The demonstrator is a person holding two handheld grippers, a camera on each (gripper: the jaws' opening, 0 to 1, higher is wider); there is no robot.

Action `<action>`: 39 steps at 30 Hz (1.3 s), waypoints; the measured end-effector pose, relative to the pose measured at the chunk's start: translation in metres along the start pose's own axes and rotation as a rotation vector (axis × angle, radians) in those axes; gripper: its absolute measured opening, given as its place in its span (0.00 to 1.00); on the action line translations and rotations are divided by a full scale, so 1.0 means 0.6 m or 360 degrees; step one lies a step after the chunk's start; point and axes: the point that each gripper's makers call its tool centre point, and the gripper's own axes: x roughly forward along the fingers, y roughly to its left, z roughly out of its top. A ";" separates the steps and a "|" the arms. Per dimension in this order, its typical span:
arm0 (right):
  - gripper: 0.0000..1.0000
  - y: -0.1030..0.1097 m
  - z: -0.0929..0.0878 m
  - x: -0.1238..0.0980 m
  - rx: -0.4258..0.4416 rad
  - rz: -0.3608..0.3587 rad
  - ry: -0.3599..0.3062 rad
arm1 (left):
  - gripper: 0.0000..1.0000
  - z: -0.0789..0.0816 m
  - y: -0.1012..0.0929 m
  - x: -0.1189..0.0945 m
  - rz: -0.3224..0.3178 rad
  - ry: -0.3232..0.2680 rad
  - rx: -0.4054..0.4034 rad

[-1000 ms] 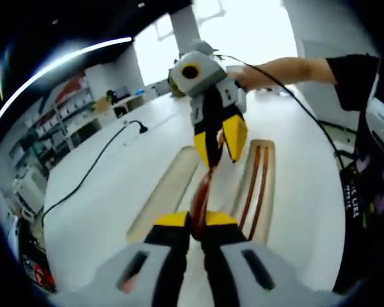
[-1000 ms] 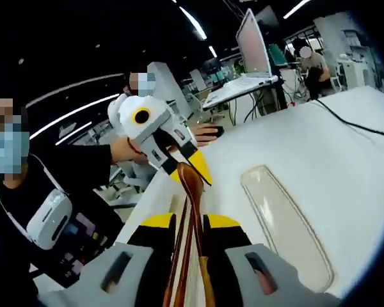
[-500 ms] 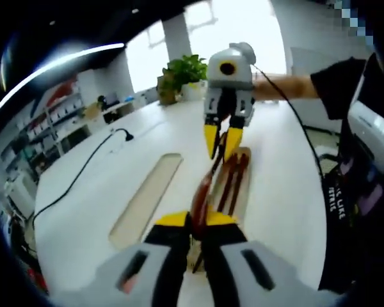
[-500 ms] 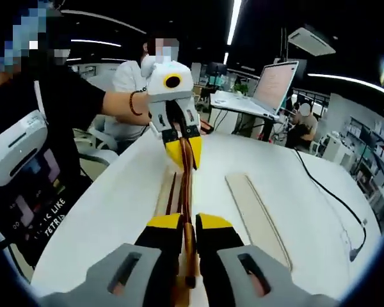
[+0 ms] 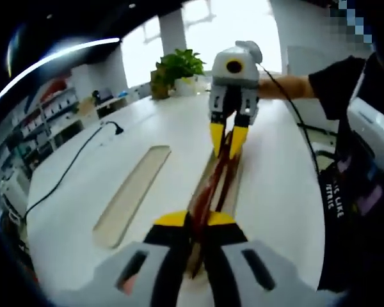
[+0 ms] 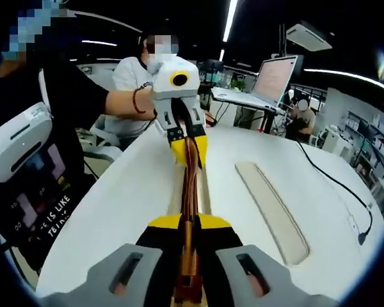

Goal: Arrange the utensils inside the cutlery case until each visible utensil rests in its matching compartment.

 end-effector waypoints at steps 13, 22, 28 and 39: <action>0.05 -0.008 0.000 0.005 0.0245 0.0121 -0.0048 | 0.09 -0.015 0.027 -0.036 0.0139 -0.0030 -0.0041; 0.05 0.004 0.010 0.020 0.0658 0.0308 -0.0082 | 0.12 -0.012 0.030 -0.054 0.0191 -0.0107 -0.0078; 0.05 0.019 0.007 0.024 0.0808 0.0434 -0.0060 | 0.13 -0.009 0.030 -0.065 0.0240 -0.0123 -0.0046; 0.05 0.029 -0.006 0.033 0.0991 0.0565 0.0076 | 0.12 -0.009 0.016 -0.043 0.0217 -0.0110 -0.0021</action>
